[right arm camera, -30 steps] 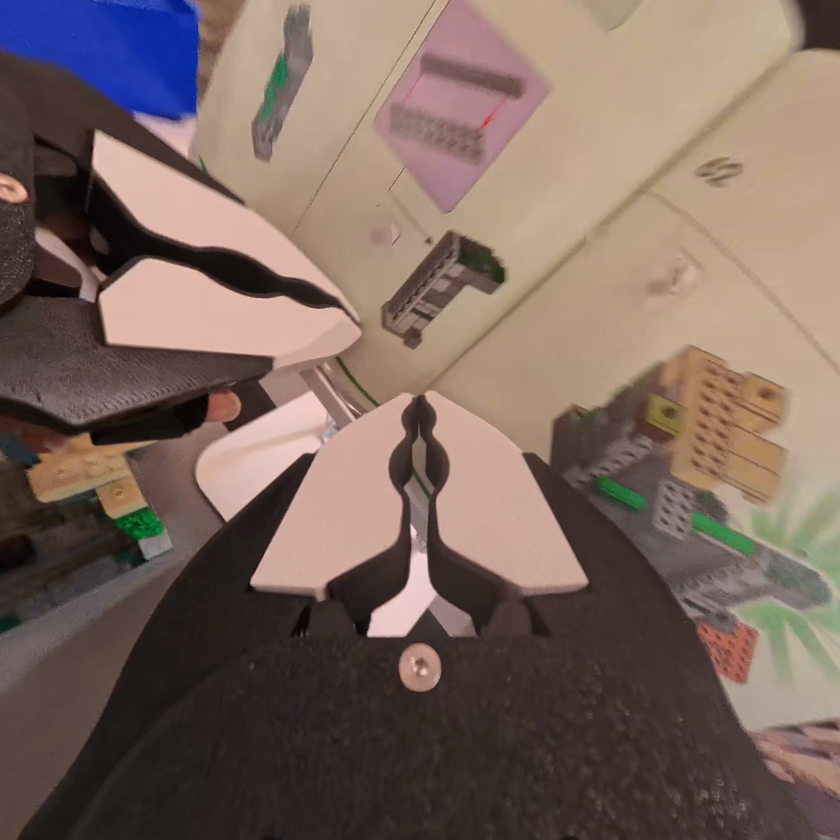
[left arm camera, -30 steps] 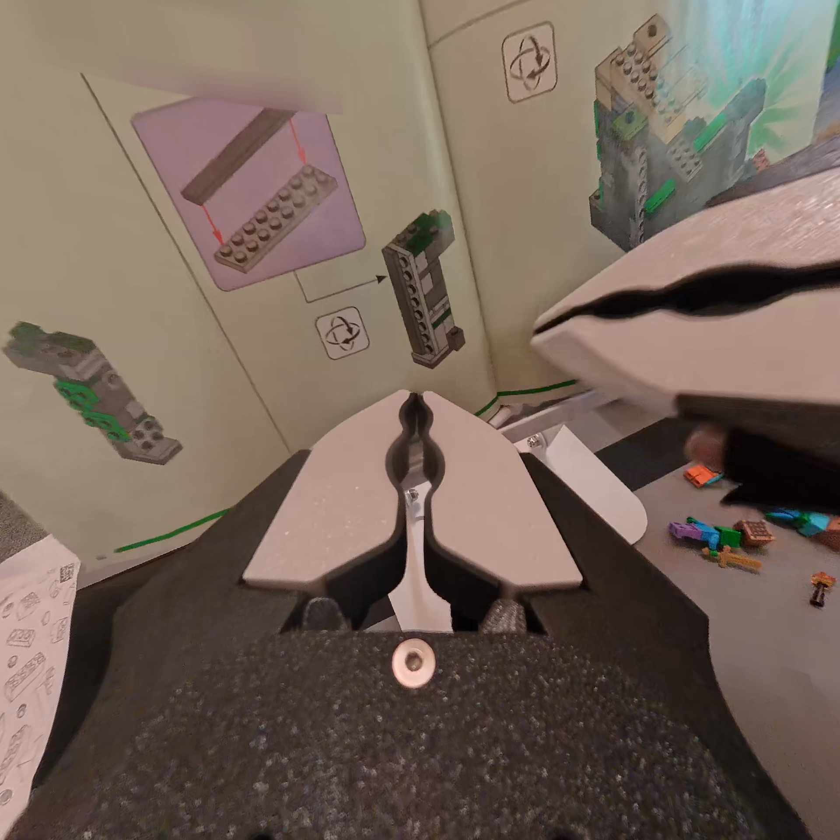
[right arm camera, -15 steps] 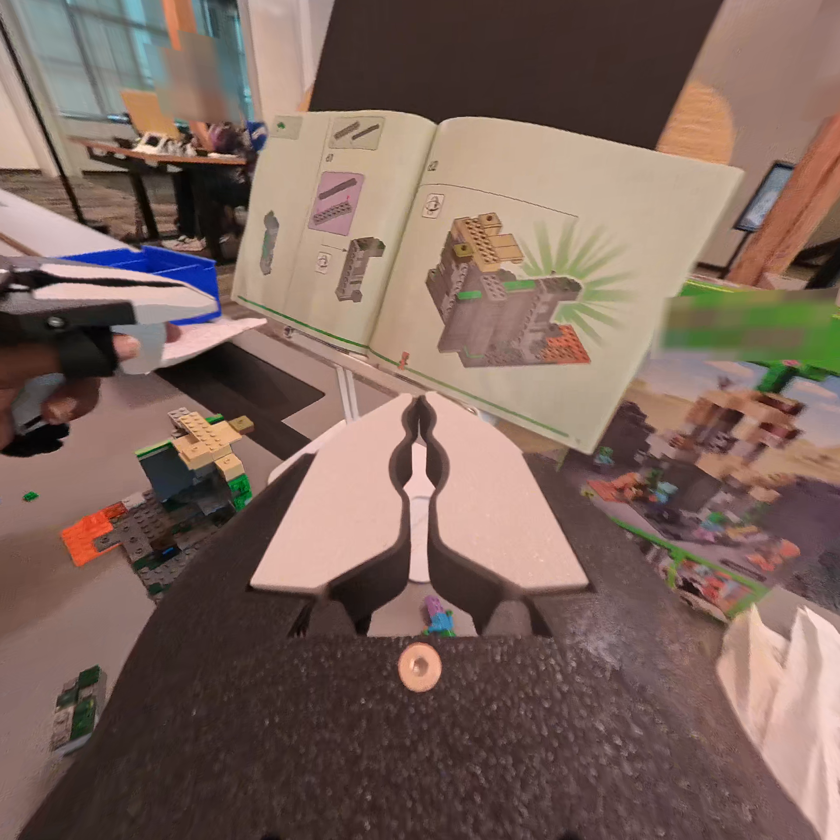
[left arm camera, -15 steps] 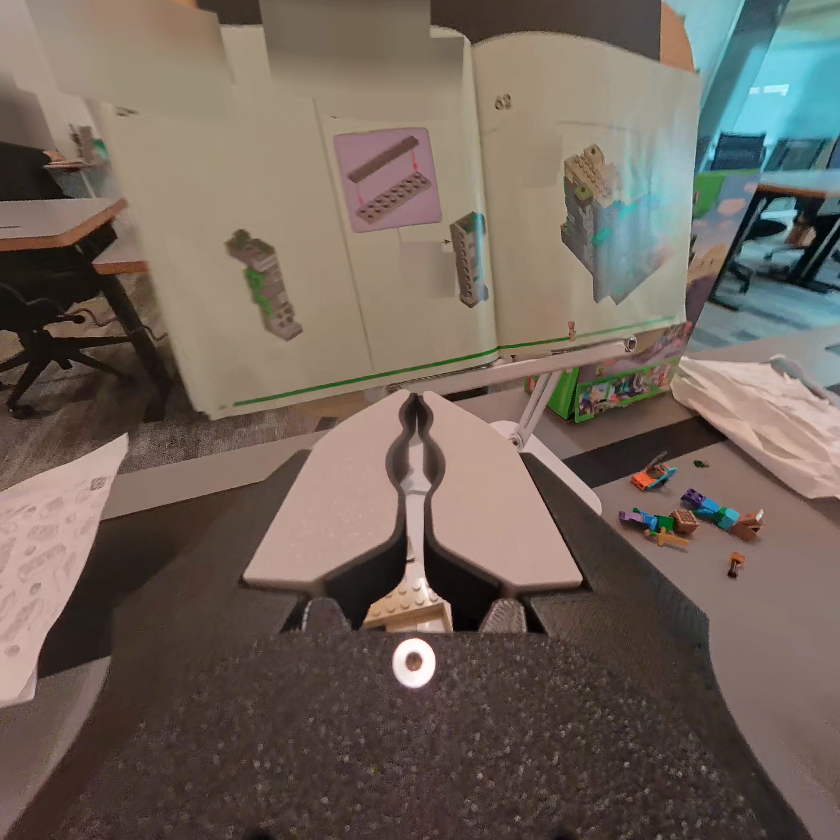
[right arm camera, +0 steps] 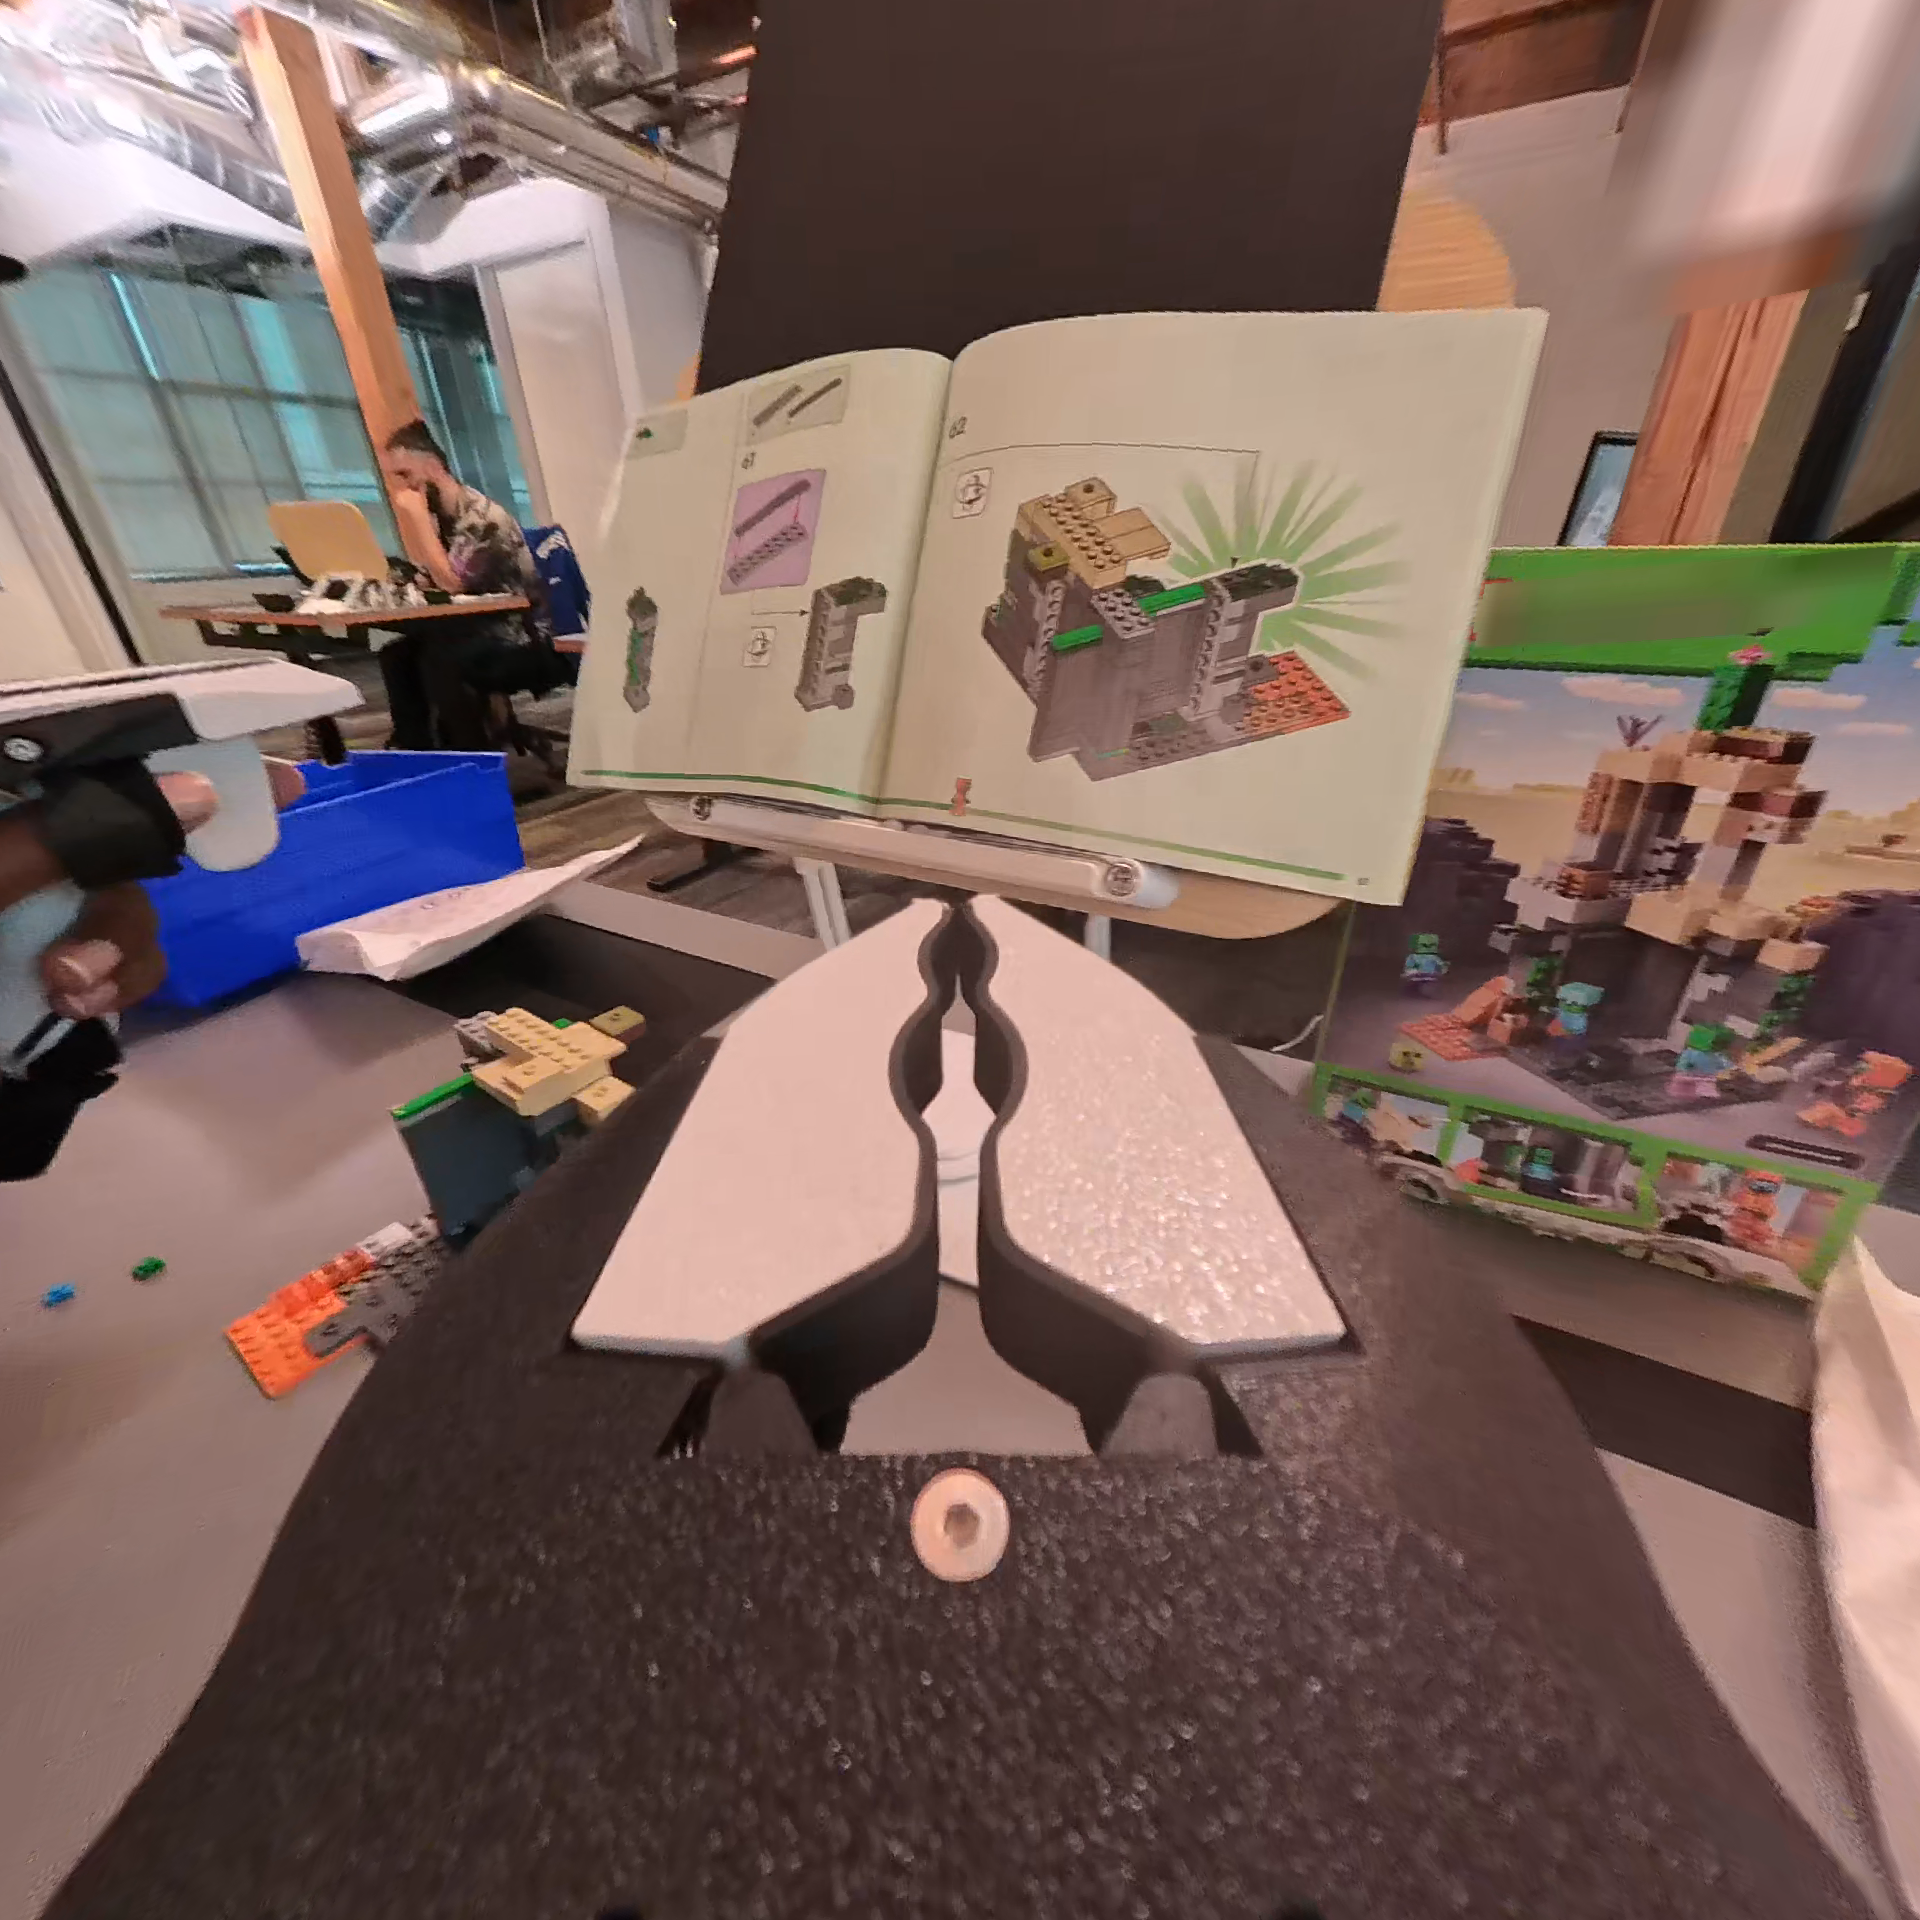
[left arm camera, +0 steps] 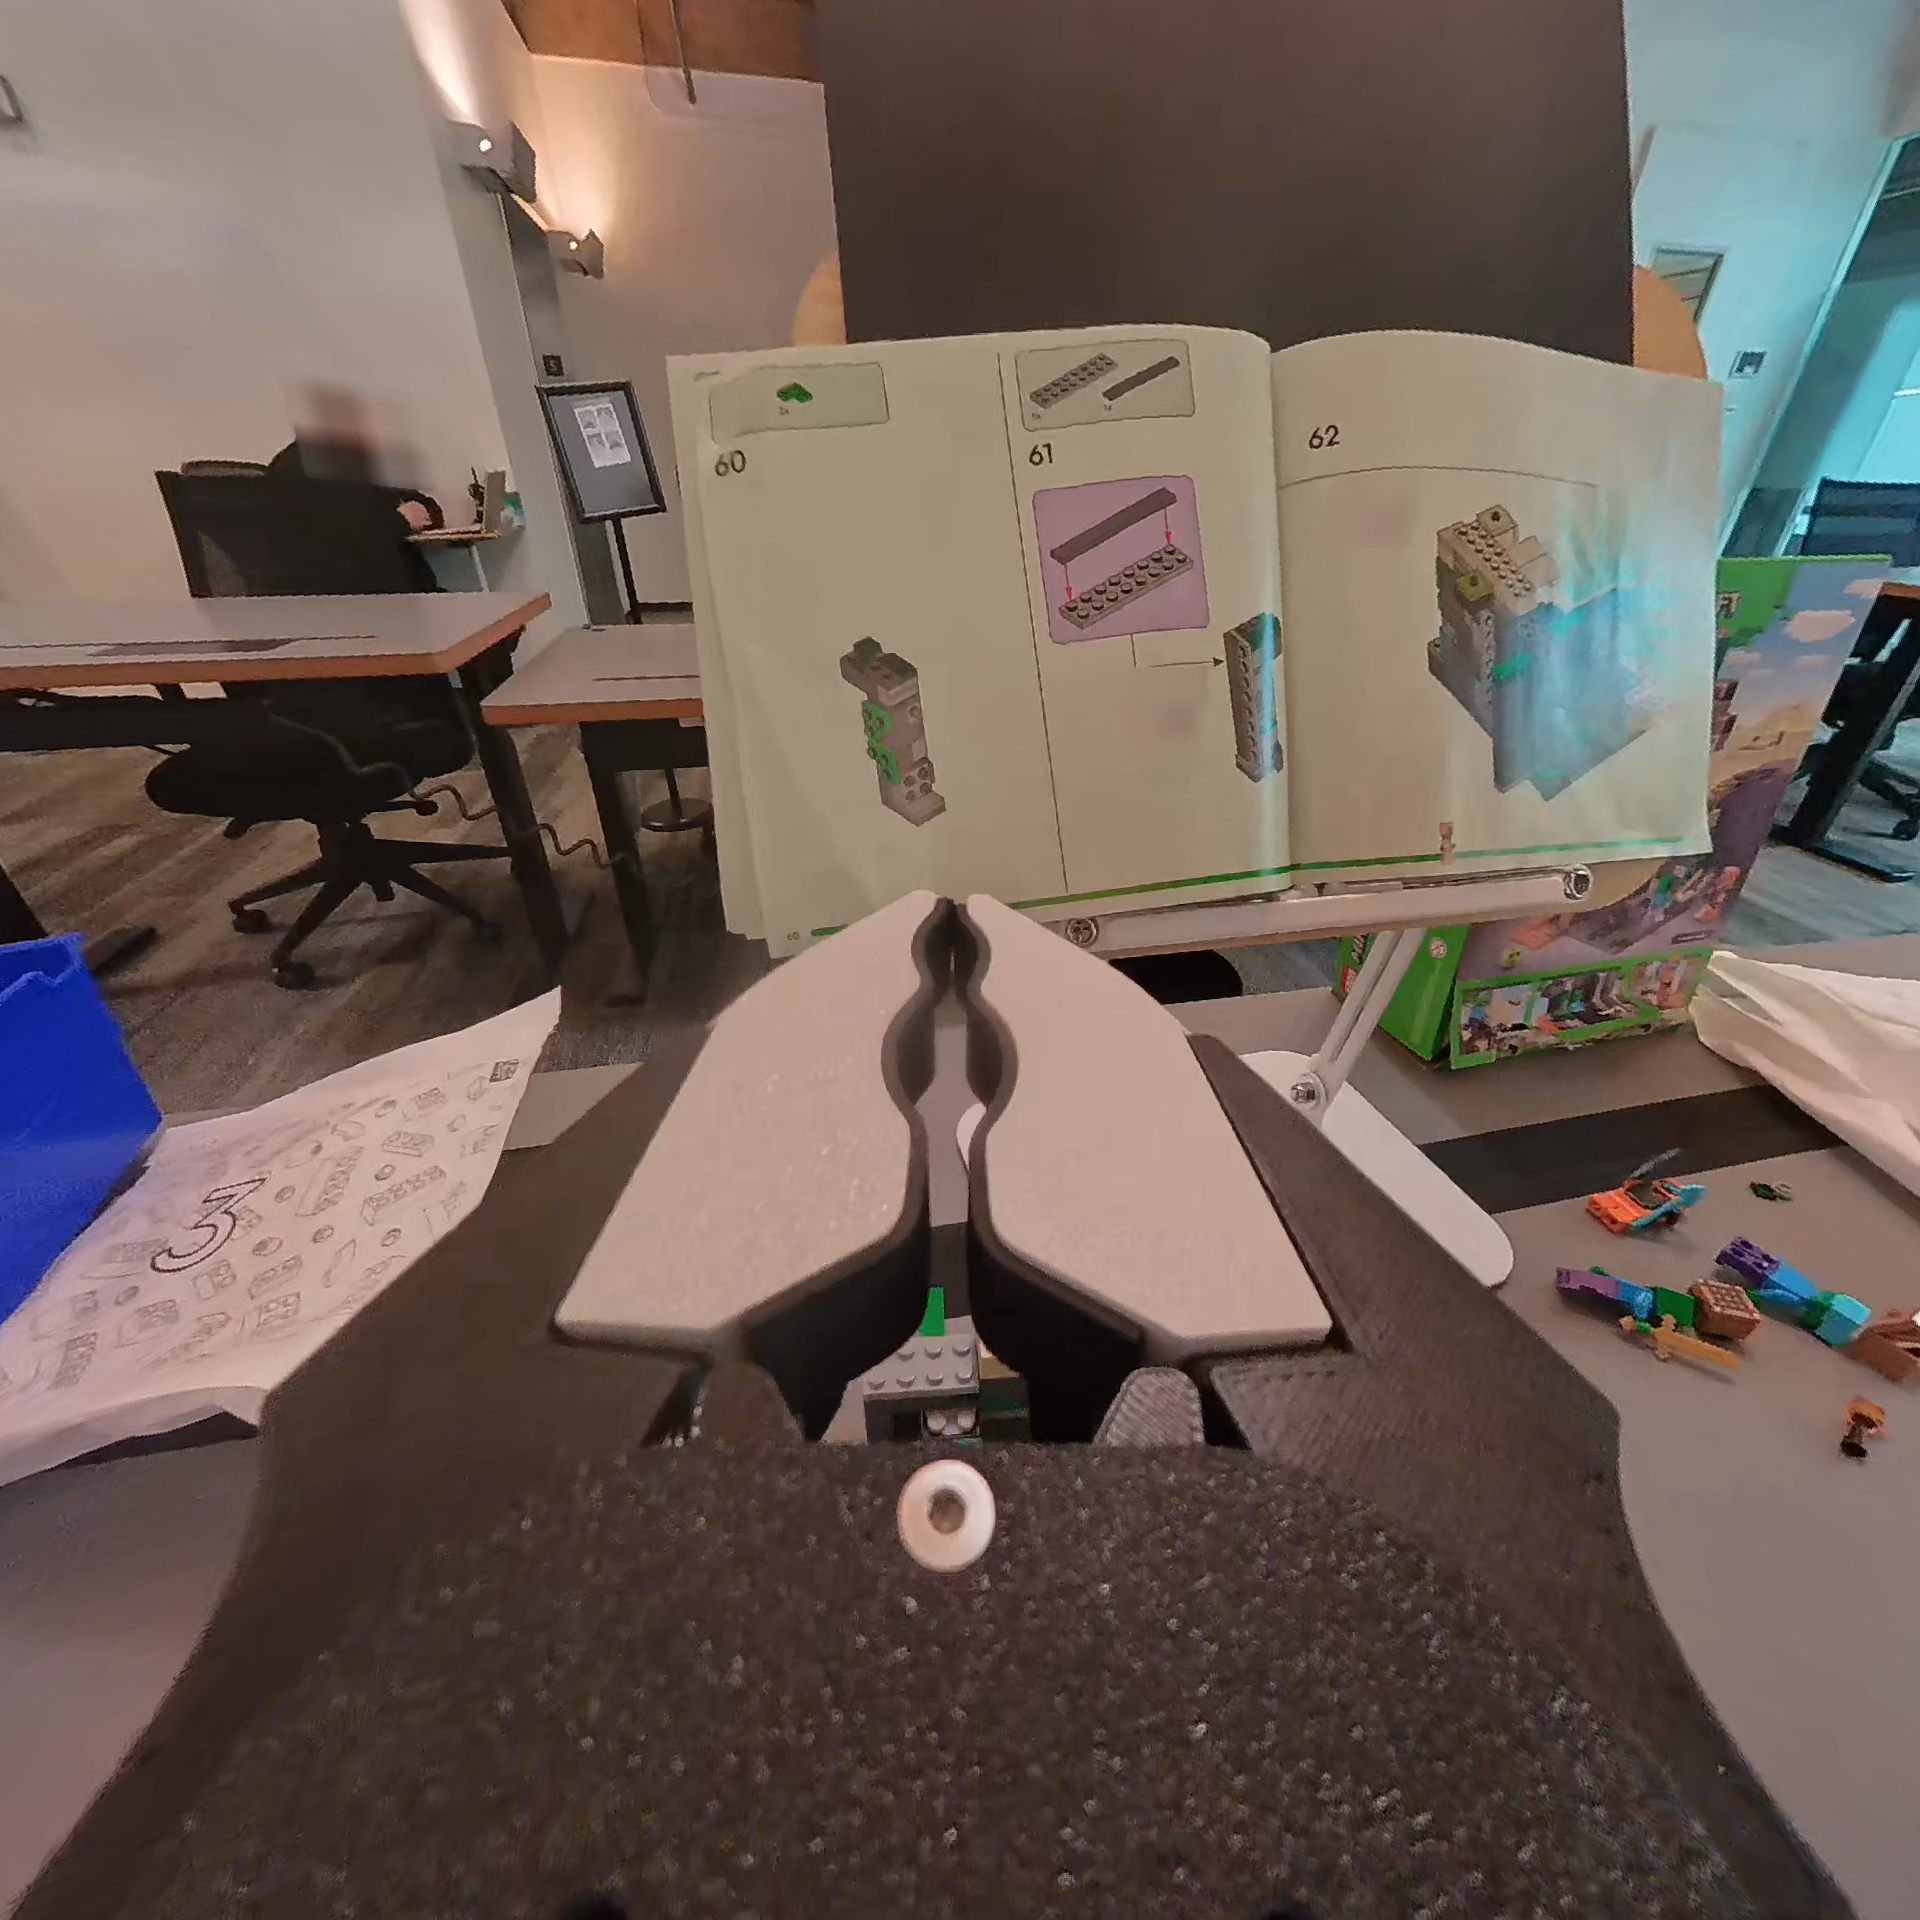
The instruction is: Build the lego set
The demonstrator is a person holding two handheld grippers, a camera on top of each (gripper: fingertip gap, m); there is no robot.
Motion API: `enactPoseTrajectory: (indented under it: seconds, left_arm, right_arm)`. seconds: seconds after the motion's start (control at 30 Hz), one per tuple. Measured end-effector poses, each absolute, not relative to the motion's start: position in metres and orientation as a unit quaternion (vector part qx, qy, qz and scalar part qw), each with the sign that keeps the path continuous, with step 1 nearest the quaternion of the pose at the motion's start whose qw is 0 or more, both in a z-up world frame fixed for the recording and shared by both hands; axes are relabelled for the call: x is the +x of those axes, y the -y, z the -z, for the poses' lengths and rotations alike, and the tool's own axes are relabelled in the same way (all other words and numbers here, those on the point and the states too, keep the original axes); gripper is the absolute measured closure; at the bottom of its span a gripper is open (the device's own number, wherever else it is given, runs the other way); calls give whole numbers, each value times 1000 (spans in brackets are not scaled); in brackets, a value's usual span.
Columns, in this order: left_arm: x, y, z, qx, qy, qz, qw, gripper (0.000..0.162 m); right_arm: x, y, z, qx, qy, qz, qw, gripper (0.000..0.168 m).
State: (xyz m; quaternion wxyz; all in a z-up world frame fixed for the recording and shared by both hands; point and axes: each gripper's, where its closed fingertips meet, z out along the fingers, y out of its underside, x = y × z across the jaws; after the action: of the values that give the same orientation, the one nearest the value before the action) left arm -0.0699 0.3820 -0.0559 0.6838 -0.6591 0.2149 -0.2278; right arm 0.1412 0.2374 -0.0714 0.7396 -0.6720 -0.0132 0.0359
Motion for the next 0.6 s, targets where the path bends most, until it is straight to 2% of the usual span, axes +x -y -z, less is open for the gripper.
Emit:
enactPoseTrajectory:
  seconds: [0.6]
  left_arm:
    - [-70, -386, 66, -665, -220, 230, 676, 162]
  right_arm:
    - [111, -245, 88, -684, 53, -63, 724, 168]
